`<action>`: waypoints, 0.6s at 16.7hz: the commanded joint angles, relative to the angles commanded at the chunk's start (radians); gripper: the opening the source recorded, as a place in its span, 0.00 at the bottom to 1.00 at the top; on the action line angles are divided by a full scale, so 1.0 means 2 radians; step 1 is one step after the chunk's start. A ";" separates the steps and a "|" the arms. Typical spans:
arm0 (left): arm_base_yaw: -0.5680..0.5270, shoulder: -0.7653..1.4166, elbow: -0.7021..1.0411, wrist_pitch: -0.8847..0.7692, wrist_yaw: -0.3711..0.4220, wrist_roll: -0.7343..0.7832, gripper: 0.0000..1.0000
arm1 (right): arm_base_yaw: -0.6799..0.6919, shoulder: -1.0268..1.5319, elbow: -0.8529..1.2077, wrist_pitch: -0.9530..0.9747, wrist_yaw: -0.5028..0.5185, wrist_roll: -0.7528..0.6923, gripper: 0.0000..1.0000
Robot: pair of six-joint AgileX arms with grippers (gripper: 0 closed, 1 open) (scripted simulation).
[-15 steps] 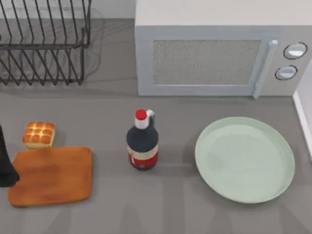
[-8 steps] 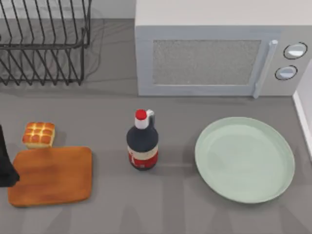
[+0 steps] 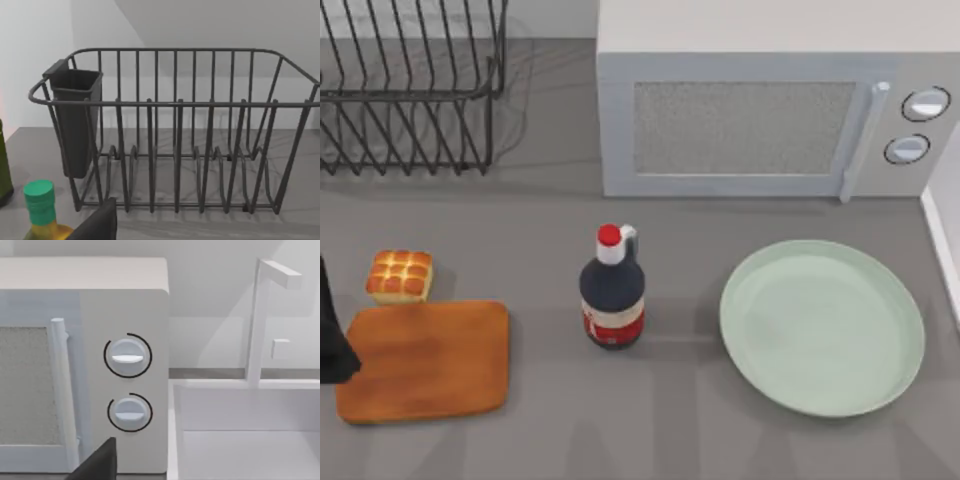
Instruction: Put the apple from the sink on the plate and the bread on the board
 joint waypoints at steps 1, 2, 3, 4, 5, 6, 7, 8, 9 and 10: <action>0.000 0.000 0.000 0.000 0.000 0.000 1.00 | 0.000 0.000 0.000 0.000 0.000 0.000 1.00; 0.000 0.000 0.000 0.000 0.000 0.000 1.00 | 0.000 0.000 0.000 0.000 0.000 0.000 1.00; 0.000 0.000 0.000 0.000 0.000 0.000 1.00 | 0.000 0.000 0.000 0.000 0.000 0.000 1.00; 0.000 0.000 0.000 0.000 0.000 0.000 1.00 | 0.000 0.000 0.000 0.000 0.000 0.000 1.00; 0.000 0.000 0.000 0.000 0.000 0.000 1.00 | 0.000 0.000 0.000 0.000 0.000 0.000 1.00; 0.000 0.000 0.000 0.000 0.000 0.000 1.00 | 0.000 0.000 0.000 0.000 0.000 0.000 1.00; 0.000 0.000 0.000 0.000 0.000 0.000 1.00 | 0.000 0.000 0.000 0.000 0.000 0.000 1.00; 0.000 0.000 0.000 0.000 0.000 0.000 1.00 | 0.000 0.000 0.000 0.000 0.000 0.000 1.00; 0.000 0.000 0.000 0.000 0.000 0.000 1.00 | 0.000 0.000 0.000 0.000 0.000 0.000 1.00; 0.000 0.000 0.000 0.000 0.000 0.000 1.00 | -0.001 0.005 0.005 -0.003 0.000 -0.001 1.00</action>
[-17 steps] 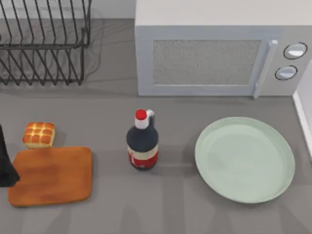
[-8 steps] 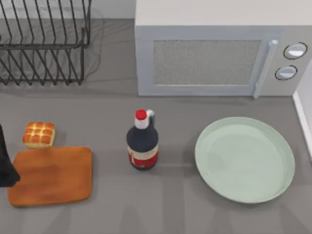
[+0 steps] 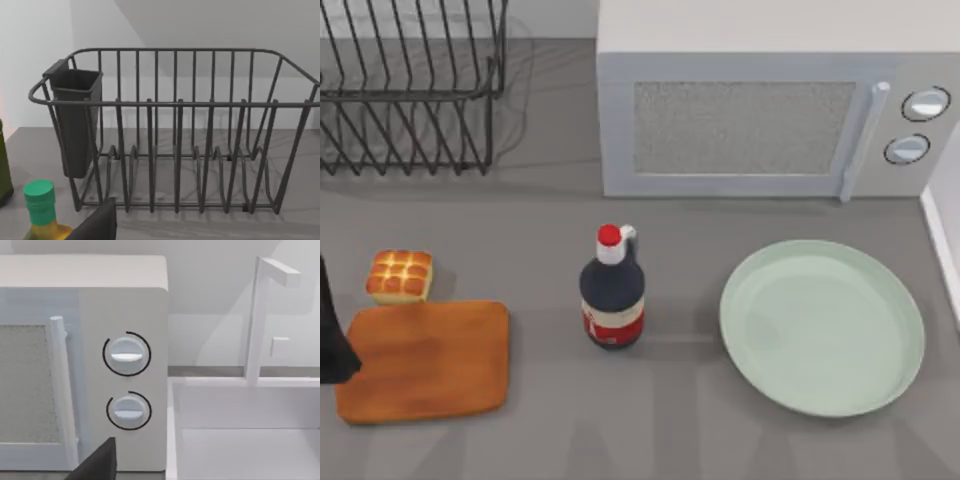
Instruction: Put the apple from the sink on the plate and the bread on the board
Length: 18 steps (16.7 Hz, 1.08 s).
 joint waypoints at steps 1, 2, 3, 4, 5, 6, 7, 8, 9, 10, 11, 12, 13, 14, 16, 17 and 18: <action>0.000 0.000 0.000 0.000 0.000 0.000 1.00 | -0.002 0.010 0.010 -0.007 0.000 -0.002 1.00; 0.000 0.000 0.000 0.000 0.000 0.000 1.00 | -0.006 0.026 0.024 -0.016 0.000 -0.005 1.00; 0.000 0.000 0.000 0.000 0.000 0.000 1.00 | -0.010 0.047 0.042 -0.029 0.000 -0.009 1.00; 0.000 0.000 0.000 0.000 0.000 0.000 1.00 | -0.015 0.073 0.065 -0.044 0.000 -0.014 1.00; 0.000 0.000 0.000 0.000 0.000 0.000 1.00 | -0.021 0.105 0.090 -0.061 0.000 -0.020 1.00; 0.000 0.000 0.000 0.000 0.000 0.000 1.00 | -0.027 0.141 0.119 -0.080 0.000 -0.026 1.00; 0.000 0.000 0.000 0.000 0.000 0.000 1.00 | -0.034 0.181 0.150 -0.102 0.000 -0.033 1.00; 0.000 0.000 0.000 0.000 0.000 0.000 1.00 | -0.042 0.225 0.183 -0.124 0.000 -0.040 1.00; 0.000 0.000 0.000 0.000 0.000 0.000 1.00 | -0.050 0.272 0.218 -0.148 0.000 -0.047 1.00; 0.000 0.000 0.000 0.000 0.000 0.000 1.00 | -0.058 0.322 0.255 -0.173 0.000 -0.055 1.00; 0.000 0.000 0.000 0.000 0.000 0.000 1.00 | -0.067 0.373 0.293 -0.198 0.000 -0.064 1.00; 0.000 0.000 0.000 0.000 0.000 0.000 1.00 | -0.076 0.426 0.332 -0.224 0.000 -0.072 1.00; 0.000 0.000 0.000 0.000 0.000 0.000 1.00 | -0.085 0.480 0.371 -0.251 0.000 -0.080 1.00; 0.000 0.000 0.000 0.000 0.000 0.000 1.00 | -0.093 0.535 0.410 -0.277 0.001 -0.089 1.00; 0.000 0.000 0.000 0.000 0.000 0.000 1.00 | -0.111 0.642 0.486 -0.329 0.001 -0.105 1.00; 0.000 0.000 0.000 0.000 0.000 0.000 1.00 | -0.119 0.694 0.523 -0.353 0.001 -0.113 1.00; 0.000 0.000 0.000 0.000 0.000 0.000 1.00 | -0.127 0.744 0.558 -0.377 0.001 -0.121 1.00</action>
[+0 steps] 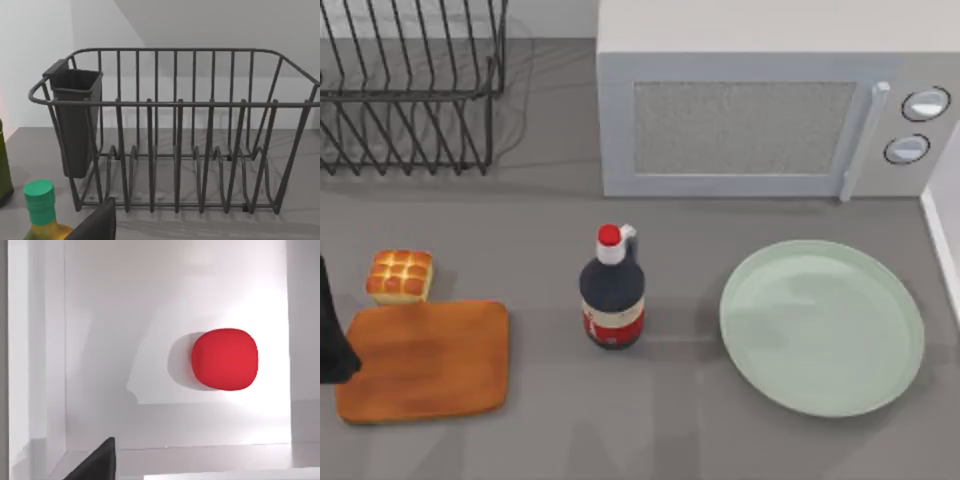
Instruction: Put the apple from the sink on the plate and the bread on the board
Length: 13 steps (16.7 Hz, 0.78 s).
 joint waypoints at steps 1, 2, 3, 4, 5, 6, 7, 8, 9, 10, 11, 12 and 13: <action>0.000 0.000 0.000 0.000 0.000 0.000 1.00 | -0.008 0.048 0.033 -0.022 0.000 -0.007 1.00; 0.000 0.000 0.000 0.000 0.000 0.000 1.00 | -0.015 0.092 0.065 -0.043 0.000 -0.014 1.00; 0.000 0.000 0.000 0.000 0.000 0.000 1.00 | -0.021 0.133 0.093 -0.063 0.000 -0.020 1.00; 0.000 0.000 0.000 0.000 0.000 0.000 1.00 | -0.027 0.170 0.119 -0.080 0.000 -0.026 1.00; 0.000 0.000 0.000 0.000 0.000 0.000 1.00 | -0.032 0.203 0.142 -0.095 0.000 -0.031 1.00; 0.000 0.000 0.000 0.000 0.000 0.000 1.00 | -0.037 0.230 0.161 -0.108 0.000 -0.035 1.00; 0.000 0.000 0.000 0.000 0.000 0.000 1.00 | -0.040 0.252 0.177 -0.119 0.000 -0.038 1.00; 0.000 0.000 0.000 0.000 0.000 0.000 1.00 | -0.043 0.268 0.189 -0.128 0.000 -0.041 1.00; 0.000 0.000 0.000 0.000 0.000 0.000 1.00 | -0.045 0.279 0.198 -0.133 0.000 -0.043 1.00; 0.000 0.000 0.000 0.000 0.000 0.000 1.00 | -0.046 0.285 0.202 -0.136 0.000 -0.044 1.00; 0.000 0.000 0.000 0.000 0.000 0.000 1.00 | -0.046 0.285 0.203 -0.137 0.000 -0.044 1.00; 0.000 0.000 0.000 0.000 0.000 0.000 1.00 | -0.046 0.285 0.203 -0.137 0.000 -0.044 1.00; 0.000 0.000 0.000 0.000 0.000 0.000 1.00 | -0.046 0.285 0.203 -0.137 0.000 -0.044 1.00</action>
